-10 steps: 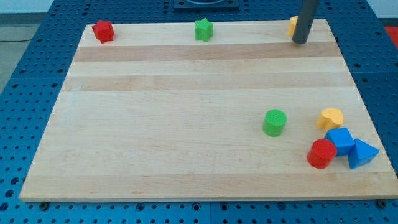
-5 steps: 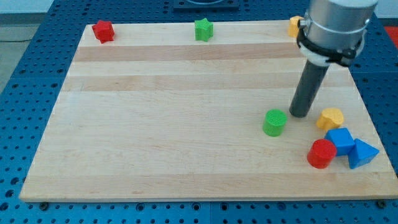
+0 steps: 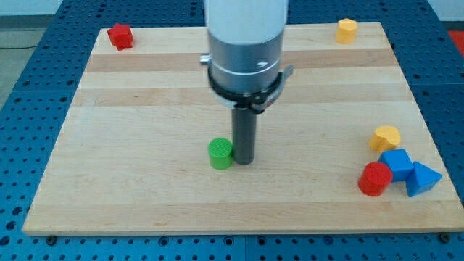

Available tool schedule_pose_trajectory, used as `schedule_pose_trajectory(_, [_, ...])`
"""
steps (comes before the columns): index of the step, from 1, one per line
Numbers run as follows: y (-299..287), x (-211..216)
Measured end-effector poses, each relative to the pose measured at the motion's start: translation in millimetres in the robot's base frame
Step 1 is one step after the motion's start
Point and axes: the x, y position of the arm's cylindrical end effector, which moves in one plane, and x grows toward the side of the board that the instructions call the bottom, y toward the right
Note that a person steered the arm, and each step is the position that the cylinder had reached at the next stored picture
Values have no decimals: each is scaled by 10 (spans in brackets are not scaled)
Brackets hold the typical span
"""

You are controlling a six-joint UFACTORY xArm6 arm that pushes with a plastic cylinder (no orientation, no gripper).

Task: Move the green circle to the left center of the board

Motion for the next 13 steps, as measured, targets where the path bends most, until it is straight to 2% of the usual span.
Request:
schedule_pose_trajectory(3, [-618,-60])
schedule_pose_trajectory(5, [-1163,87])
schedule_pose_trajectory(6, [-1375,-59])
schedule_pose_trajectory(8, [-1375,-826])
schedule_pose_trajectory(9, [-1375,-985])
schedule_pose_trajectory(13, [-1956,-929])
